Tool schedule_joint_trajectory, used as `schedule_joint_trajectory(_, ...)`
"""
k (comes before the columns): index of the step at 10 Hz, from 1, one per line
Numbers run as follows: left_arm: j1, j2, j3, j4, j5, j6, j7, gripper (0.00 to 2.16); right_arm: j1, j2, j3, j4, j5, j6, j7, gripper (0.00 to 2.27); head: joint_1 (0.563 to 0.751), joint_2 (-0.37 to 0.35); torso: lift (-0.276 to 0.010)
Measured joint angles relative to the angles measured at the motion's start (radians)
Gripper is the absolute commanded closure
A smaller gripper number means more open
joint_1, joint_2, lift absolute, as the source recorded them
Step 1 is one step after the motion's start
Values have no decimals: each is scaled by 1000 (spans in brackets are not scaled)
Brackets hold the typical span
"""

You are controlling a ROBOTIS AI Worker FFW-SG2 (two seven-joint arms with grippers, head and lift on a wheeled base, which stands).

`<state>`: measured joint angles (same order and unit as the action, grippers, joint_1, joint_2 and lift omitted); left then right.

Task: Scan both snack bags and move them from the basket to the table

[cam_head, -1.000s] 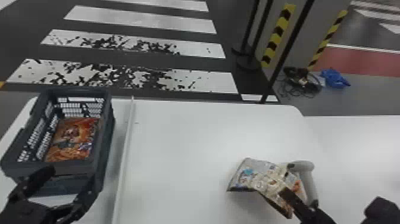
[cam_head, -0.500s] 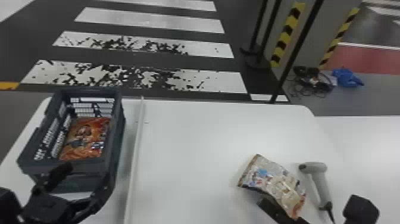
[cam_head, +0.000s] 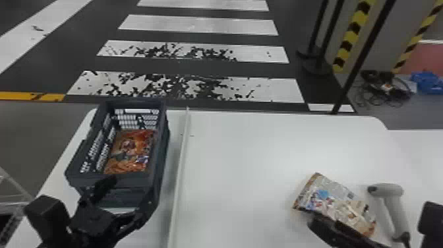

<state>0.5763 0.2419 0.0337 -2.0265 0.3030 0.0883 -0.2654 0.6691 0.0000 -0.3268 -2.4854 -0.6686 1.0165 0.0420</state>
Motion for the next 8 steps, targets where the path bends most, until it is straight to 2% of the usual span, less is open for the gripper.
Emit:
schedule_joint_trajectory(1,-2,0,0,0,-1,1,0,12,-28,0,23,0,122,-13,96,2246,695,-17,-98)
schedule_joint_trajectory(2,-2,-1,-1,-1,-4,3,2,12,-56,0,55,24,251,-69,152,2246,695,-29,-98)
schedule_joint_trajectory(4,4,-1,-2,-13,-11,4,5,12,-89,0,99,135,427,-337,232,2246,695,-54,-98)
schedule_joint_trajectory(6,19,-2,-2,-37,-20,6,6,12,-157,-17,77,269,512,-415,301,2246,695,-89,-98)
schedule_joint_trajectory(8,39,-4,0,-56,-28,6,6,12,-168,-41,54,376,519,-471,308,2246,695,-123,-98)
